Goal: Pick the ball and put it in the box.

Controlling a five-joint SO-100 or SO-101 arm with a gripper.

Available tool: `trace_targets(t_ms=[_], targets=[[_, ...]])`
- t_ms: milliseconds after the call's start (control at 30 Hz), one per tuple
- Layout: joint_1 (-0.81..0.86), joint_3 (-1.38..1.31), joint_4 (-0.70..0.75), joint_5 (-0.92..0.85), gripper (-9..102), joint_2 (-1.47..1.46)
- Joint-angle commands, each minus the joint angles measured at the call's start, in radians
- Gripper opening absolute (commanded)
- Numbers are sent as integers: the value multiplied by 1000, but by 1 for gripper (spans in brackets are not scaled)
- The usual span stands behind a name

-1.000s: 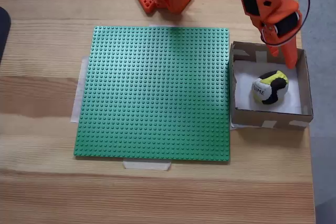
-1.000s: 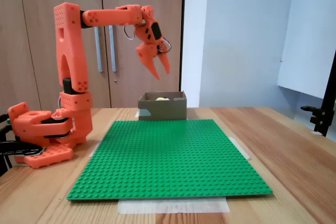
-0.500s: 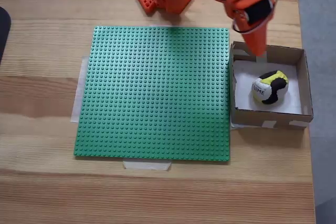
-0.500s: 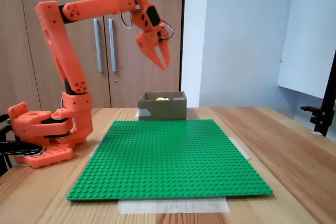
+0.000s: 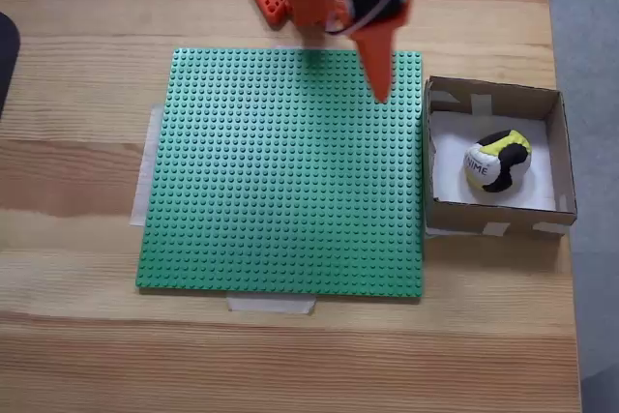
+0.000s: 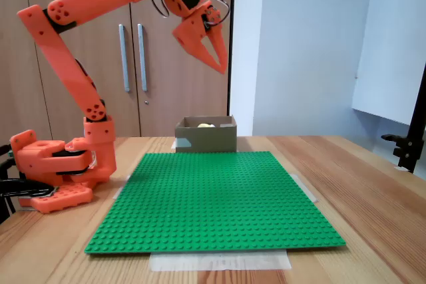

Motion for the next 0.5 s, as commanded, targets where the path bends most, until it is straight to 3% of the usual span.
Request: trace_targets(t_ms=[0,467], targets=[[66,28,-15,-9,-1,80],[275,373,-172,-12,-1,353]])
